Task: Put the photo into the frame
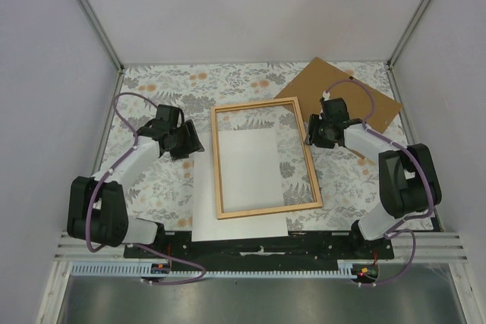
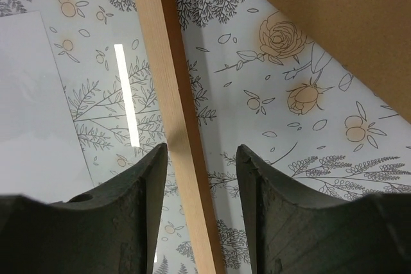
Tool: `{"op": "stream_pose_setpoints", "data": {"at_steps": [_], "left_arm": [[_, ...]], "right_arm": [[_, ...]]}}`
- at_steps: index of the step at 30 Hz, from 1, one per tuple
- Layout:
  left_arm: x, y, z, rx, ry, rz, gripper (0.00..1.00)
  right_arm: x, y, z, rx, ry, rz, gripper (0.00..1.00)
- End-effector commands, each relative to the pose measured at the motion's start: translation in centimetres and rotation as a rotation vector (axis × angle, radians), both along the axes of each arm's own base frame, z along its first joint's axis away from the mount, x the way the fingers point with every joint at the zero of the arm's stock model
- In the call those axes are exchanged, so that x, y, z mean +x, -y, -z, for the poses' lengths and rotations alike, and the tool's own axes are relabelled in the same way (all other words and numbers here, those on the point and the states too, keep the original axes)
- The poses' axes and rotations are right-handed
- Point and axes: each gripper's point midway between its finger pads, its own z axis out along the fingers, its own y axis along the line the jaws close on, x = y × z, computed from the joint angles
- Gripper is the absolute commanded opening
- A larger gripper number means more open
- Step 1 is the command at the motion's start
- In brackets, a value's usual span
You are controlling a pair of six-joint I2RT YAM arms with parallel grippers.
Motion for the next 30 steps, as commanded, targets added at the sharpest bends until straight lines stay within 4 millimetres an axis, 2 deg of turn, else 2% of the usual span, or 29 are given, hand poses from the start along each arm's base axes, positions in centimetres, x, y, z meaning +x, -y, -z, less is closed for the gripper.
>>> {"op": "stream_pose_setpoints", "data": {"at_steps": [1, 9, 14, 17, 22, 26, 30], "left_arm": [[-1.0, -1.9, 0.3, 0.079, -0.001, -0.009, 0.66], [-1.3, -2.7, 2.1, 0.101, -0.038, -0.019, 0.66], [-1.3, -2.8, 2.6, 0.106, -0.049, -0.017, 0.66], [-1.3, -3.0, 2.7, 0.112, -0.052, -0.015, 0.66], [-1.3, -3.1, 3.0, 0.114, -0.059, -0.013, 0.65], [-1.3, -3.0, 3.4, 0.114, -0.073, -0.004, 0.65], [-1.1, -3.0, 3.5, 0.116, -0.078, 0.003, 0.64]], "right_arm": [[1.1, -0.5, -0.3, -0.013, 0.047, -0.033, 0.53], [0.7, -1.4, 0.5, -0.024, 0.027, -0.060, 0.51], [0.7, -1.0, 1.3, -0.048, 0.001, -0.047, 0.39], [0.8, -0.9, 1.1, -0.054, 0.005, -0.035, 0.27], [1.8, -0.7, -1.4, -0.062, 0.065, -0.023, 0.12], [3.1, -0.6, -3.6, -0.055, 0.101, -0.032, 0.05], [4.5, 0.6, -5.4, 0.001, 0.128, -0.007, 0.02]]}}
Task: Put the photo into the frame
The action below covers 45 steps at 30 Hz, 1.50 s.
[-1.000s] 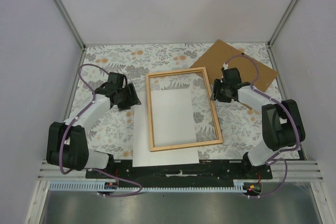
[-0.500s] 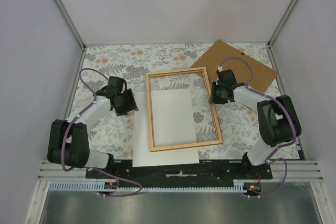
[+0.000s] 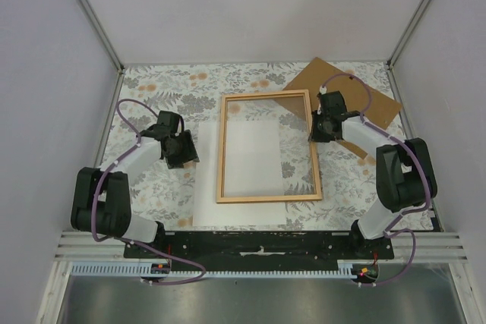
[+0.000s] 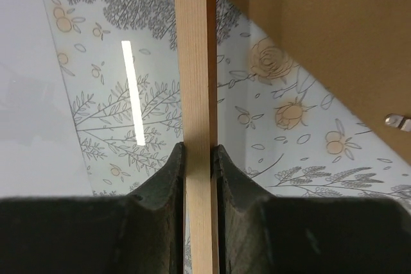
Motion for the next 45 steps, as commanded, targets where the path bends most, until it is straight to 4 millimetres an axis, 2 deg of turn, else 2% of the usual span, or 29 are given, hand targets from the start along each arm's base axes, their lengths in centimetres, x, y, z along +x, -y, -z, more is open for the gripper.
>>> {"op": "stream_pose_setpoints", "data": {"at_steps": [1, 4, 9, 13, 17, 23, 27, 31, 33, 34, 37, 40, 41, 42, 45], "left_arm": [[0.8, -0.4, -0.1, 0.021, 0.023, 0.026, 0.64], [0.8, -0.3, 0.2, 0.017, 0.014, 0.025, 0.64], [0.8, 0.5, 1.3, -0.026, -0.005, 0.023, 0.63], [1.6, 1.4, 0.6, -0.068, 0.024, 0.046, 0.63], [1.8, 2.4, 0.0, -0.080, 0.033, 0.095, 0.63], [2.0, 2.5, -0.5, 0.070, 0.052, 0.130, 0.65], [2.5, 4.1, -1.6, 0.028, 0.082, 0.116, 0.65], [2.4, 6.9, -1.3, -0.072, 0.068, 0.122, 0.62], [2.3, 7.6, -0.8, -0.082, 0.054, 0.117, 0.61], [2.2, 7.5, -0.5, -0.084, 0.046, 0.100, 0.59], [2.4, 6.2, -1.4, -0.046, 0.096, 0.032, 0.57], [3.3, 3.1, -4.1, 0.046, 0.178, -0.060, 0.59], [3.9, 1.7, -5.7, 0.084, 0.216, -0.097, 0.59], [3.9, 0.4, -6.6, 0.129, 0.234, -0.127, 0.61], [4.5, -3.6, -11.0, 0.251, 0.359, -0.258, 0.69]], "right_arm": [[4.0, 1.4, -5.7, 0.078, 0.152, 0.050, 0.02], [5.1, 3.7, -6.7, 0.091, 0.160, 0.090, 0.01], [6.0, 5.4, -7.1, 0.118, 0.160, 0.102, 0.01], [6.0, 4.4, -6.9, 0.176, 0.144, 0.066, 0.00], [5.9, 4.5, -6.8, 0.184, 0.138, 0.074, 0.00], [5.7, 3.8, -8.2, 0.258, 0.147, 0.064, 0.00], [5.8, 3.8, -8.6, 0.260, 0.141, 0.071, 0.00], [5.9, 4.4, -9.5, 0.233, 0.149, 0.090, 0.00], [5.9, 4.4, -10.3, 0.235, 0.162, 0.087, 0.00], [6.1, 5.4, -10.7, 0.235, 0.168, 0.108, 0.00], [6.2, 5.1, -11.4, 0.251, 0.168, 0.096, 0.00], [6.3, 4.2, -11.8, 0.275, 0.168, 0.086, 0.00], [6.4, 4.4, -11.9, 0.266, 0.170, 0.097, 0.00], [6.3, 2.9, -11.9, 0.261, 0.164, 0.065, 0.00], [6.6, 0.4, -11.8, 0.240, 0.155, 0.041, 0.00]]}}
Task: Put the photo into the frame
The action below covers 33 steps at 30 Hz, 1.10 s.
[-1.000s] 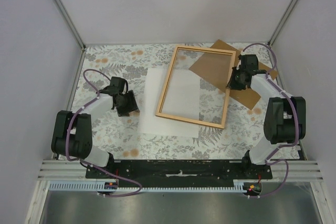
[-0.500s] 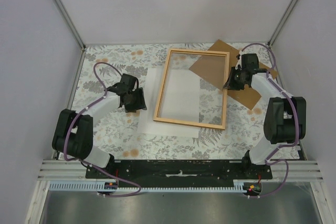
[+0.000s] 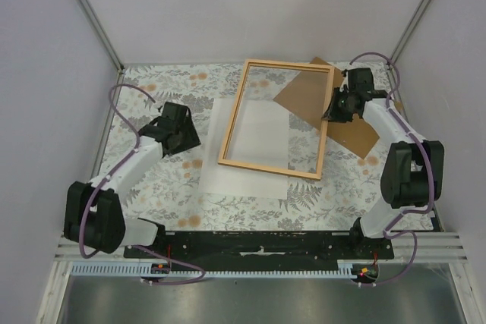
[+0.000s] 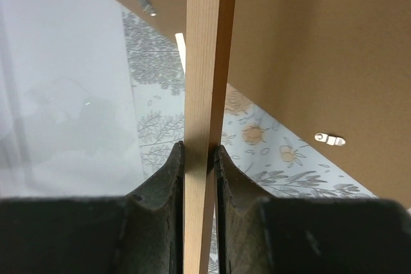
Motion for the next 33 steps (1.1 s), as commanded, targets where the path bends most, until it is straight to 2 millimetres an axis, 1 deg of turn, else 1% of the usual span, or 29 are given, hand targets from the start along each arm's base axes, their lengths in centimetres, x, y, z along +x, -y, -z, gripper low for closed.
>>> {"op": "stream_pose_setpoints", "data": {"at_steps": [1, 2, 3, 5, 6, 7, 8, 10, 11, 12, 16, 17, 20, 24, 28, 30, 33], "left_arm": [[2.2, -6.1, -8.4, 0.153, 0.255, -0.246, 0.69], [2.3, -6.8, -9.6, 0.168, 0.287, -0.272, 0.70], [2.5, -7.0, -10.8, 0.168, 0.318, -0.282, 0.70], [3.0, -7.0, -12.8, 0.159, 0.364, -0.279, 0.70], [3.2, -6.8, -13.4, 0.153, 0.370, -0.272, 0.70], [3.5, -6.5, -13.7, 0.143, 0.371, -0.267, 0.70], [3.8, -6.2, -13.9, 0.132, 0.372, -0.255, 0.70], [4.2, -5.6, -14.0, 0.111, 0.369, -0.241, 0.70], [4.4, -5.4, -14.2, 0.104, 0.373, -0.236, 0.70], [4.6, -5.2, -14.2, 0.097, 0.373, -0.228, 0.70], [5.2, -4.5, -14.3, 0.082, 0.368, -0.199, 0.70], [5.3, -4.4, -14.3, 0.082, 0.367, -0.192, 0.70], [5.6, -4.2, -14.3, 0.076, 0.370, -0.183, 0.70], [5.9, -4.0, -13.7, 0.083, 0.358, -0.166, 0.70], [6.0, -3.9, -13.3, 0.085, 0.349, -0.157, 0.70], [6.0, -3.9, -13.1, 0.088, 0.345, -0.154, 0.70], [5.9, -4.0, -12.9, 0.092, 0.343, -0.152, 0.70]], "right_arm": [[2.1, -6.1, -4.5, 0.063, 0.109, -0.082, 0.00], [2.2, -7.2, -4.5, 0.063, 0.105, -0.092, 0.00], [2.3, -8.6, -4.5, 0.082, 0.099, -0.097, 0.00], [2.5, -11.6, -4.6, 0.114, 0.086, -0.117, 0.00], [2.6, -13.1, -4.9, 0.138, 0.082, -0.125, 0.00], [2.7, -14.8, -4.6, 0.161, 0.064, -0.131, 0.00], [3.0, -16.6, -5.0, 0.181, 0.068, -0.143, 0.00], [3.2, -19.8, -4.8, 0.208, 0.053, -0.150, 0.00], [3.4, -21.0, -4.8, 0.218, 0.049, -0.144, 0.00], [3.5, -22.8, -4.9, 0.230, 0.049, -0.155, 0.00], [3.8, -28.4, -4.6, 0.279, 0.031, -0.158, 0.00], [4.0, -30.0, -4.8, 0.295, 0.036, -0.165, 0.00], [4.3, -33.5, -4.4, 0.312, 0.041, -0.141, 0.00], [3.8, -38.4, -4.2, 0.376, 0.056, -0.133, 0.00], [2.8, -42.8, -2.9, 0.421, 0.047, -0.152, 0.00], [2.4, -44.6, -2.2, 0.456, 0.041, -0.158, 0.00], [2.0, -46.6, -1.2, 0.482, 0.054, -0.180, 0.00]]}}
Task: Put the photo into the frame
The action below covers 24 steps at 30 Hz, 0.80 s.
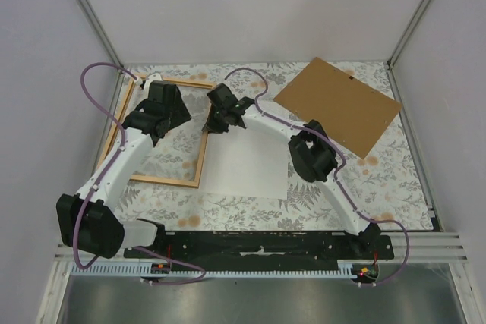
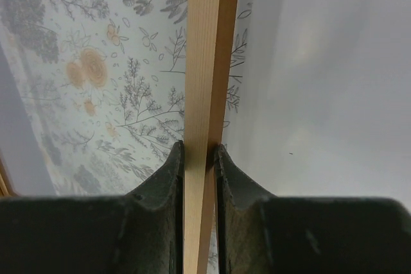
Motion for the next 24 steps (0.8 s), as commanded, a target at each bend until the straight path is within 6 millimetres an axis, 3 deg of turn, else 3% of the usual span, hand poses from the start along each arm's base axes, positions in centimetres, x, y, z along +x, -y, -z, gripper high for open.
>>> {"op": "stream_pose_setpoints", "data": {"at_steps": [1, 5, 10, 13, 15, 18, 22, 24], "left_arm": [[0.8, 0.0, -1.4, 0.018, 0.047, 0.024, 0.70], [0.5, -0.3, -0.9, 0.035, 0.036, 0.027, 0.70], [0.4, -0.2, 0.0, 0.034, 0.020, 0.031, 0.70], [0.5, 0.0, 0.2, 0.030, 0.018, 0.035, 0.70], [0.5, 0.1, 0.6, 0.025, 0.008, 0.038, 0.70], [0.8, 0.5, 0.9, 0.010, 0.002, 0.045, 0.70], [0.9, 1.3, 1.2, -0.026, -0.003, 0.075, 0.70], [0.8, 2.4, 1.8, -0.055, -0.018, 0.128, 0.70]], "right_arm": [[1.3, -5.9, -5.2, 0.230, 0.106, 0.009, 0.00], [1.4, -6.1, -3.4, 0.215, 0.097, 0.014, 0.00], [1.0, -5.2, -2.5, 0.175, 0.102, 0.002, 0.03], [0.5, -4.4, -2.8, 0.152, 0.119, -0.019, 0.27], [0.2, -4.0, -3.8, 0.151, 0.132, -0.035, 0.41], [0.3, -3.8, -6.8, 0.175, 0.182, -0.091, 0.56], [0.5, -2.0, -10.1, 0.197, 0.204, -0.117, 0.65], [0.5, -0.2, -10.6, 0.181, 0.204, -0.105, 0.67]]}}
